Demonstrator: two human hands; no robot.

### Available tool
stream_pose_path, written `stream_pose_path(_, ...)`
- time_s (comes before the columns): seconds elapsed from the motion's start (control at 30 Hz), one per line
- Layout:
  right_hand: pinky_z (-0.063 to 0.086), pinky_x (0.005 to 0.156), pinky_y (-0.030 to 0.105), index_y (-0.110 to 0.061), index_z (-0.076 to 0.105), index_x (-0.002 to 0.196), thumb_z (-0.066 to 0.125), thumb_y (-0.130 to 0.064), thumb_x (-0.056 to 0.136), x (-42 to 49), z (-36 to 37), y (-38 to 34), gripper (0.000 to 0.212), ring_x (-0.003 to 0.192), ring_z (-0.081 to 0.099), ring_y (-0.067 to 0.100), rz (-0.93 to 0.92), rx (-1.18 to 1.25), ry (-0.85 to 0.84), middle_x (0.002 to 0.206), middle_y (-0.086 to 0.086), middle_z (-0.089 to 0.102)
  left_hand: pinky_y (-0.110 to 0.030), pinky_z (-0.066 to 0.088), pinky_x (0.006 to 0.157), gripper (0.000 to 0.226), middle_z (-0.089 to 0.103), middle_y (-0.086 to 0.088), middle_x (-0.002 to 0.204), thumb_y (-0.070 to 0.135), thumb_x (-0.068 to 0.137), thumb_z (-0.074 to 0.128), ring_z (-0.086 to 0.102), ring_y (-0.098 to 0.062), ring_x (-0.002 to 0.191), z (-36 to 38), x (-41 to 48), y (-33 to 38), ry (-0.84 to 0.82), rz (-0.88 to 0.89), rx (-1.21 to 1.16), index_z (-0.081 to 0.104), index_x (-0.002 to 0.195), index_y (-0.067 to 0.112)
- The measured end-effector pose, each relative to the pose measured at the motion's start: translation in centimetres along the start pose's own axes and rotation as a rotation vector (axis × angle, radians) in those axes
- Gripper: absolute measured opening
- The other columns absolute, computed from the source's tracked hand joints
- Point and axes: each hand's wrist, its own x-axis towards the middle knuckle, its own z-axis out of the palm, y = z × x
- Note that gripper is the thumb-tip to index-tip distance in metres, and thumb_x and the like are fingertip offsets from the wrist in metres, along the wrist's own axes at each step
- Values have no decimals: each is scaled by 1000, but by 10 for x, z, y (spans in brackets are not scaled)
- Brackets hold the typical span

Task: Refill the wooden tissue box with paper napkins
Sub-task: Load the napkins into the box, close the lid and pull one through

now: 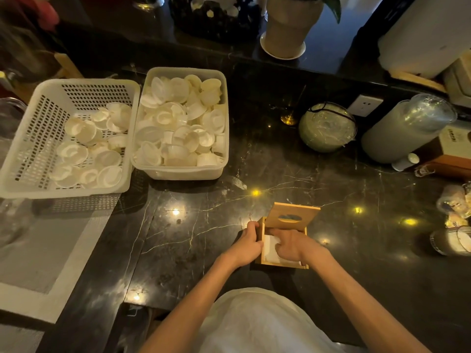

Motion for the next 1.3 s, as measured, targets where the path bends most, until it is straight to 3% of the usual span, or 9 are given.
stream_pose_path(0.13,49,93,30,-38,45,141,45,-10,94,-24,4,18,55,118,57,22,-68,127,193,138,-1,54,-38,54,80,38,48,-6,128,17,96,43,58,-20,100,12,-14,6,123,107,125,23,124,32)
stream_pose_path(0.23,51,88,32,-31,55,131,51,-25,94,-39,8,40,37,110,54,19,71,1,402,121,-1,58,-40,50,82,31,44,-11,131,17,99,40,57,-30,105,21,-18,15,159,138,355,29,127,24)
stream_pose_path(0.3,50,90,36,-34,47,138,50,-35,95,-37,6,50,43,113,52,22,185,-74,306,120,2,53,-45,49,90,37,40,-14,134,19,100,39,55,-35,111,25,-16,23,132,94,498,29,135,24)
stream_pose_path(0.4,48,99,40,-39,36,146,52,-38,95,-27,0,51,54,122,53,26,201,-7,121,135,4,52,-50,44,99,46,38,-21,139,19,100,37,50,-42,121,25,-5,39,46,-11,639,26,144,25)
stream_pose_path(0.5,47,99,37,-36,31,149,60,-38,92,-17,-6,50,64,125,53,24,175,5,16,143,3,50,-44,42,102,47,40,-19,145,25,99,43,48,-37,128,20,9,52,-50,-110,773,35,145,17)
stream_pose_path(0.6,49,98,36,-29,38,147,69,-36,84,-9,-8,51,71,122,55,24,166,18,-74,140,3,53,-38,47,96,52,54,-10,138,29,91,59,55,-29,122,13,23,57,-139,-197,786,47,139,14)
stream_pose_path(0.77,53,93,36,-20,43,142,74,-34,77,-4,-7,53,73,113,59,25,133,-51,-97,129,6,59,-37,55,88,51,61,-11,122,20,81,65,62,-27,108,9,30,61,-158,-316,750,53,130,10)
stream_pose_path(0.93,54,85,32,-18,49,136,73,-34,78,1,-2,58,65,101,62,20,110,-82,-91,117,4,63,-36,57,83,52,65,-9,115,21,76,68,65,-25,102,9,33,59,-179,-314,766,56,125,12)
stream_pose_path(1.3,46,84,32,-21,50,135,71,-46,80,7,9,61,64,109,60,21,114,-158,-13,121,2,64,-36,51,96,72,56,-6,136,25,78,78,57,-26,120,16,31,40,-82,-200,813,43,141,19)
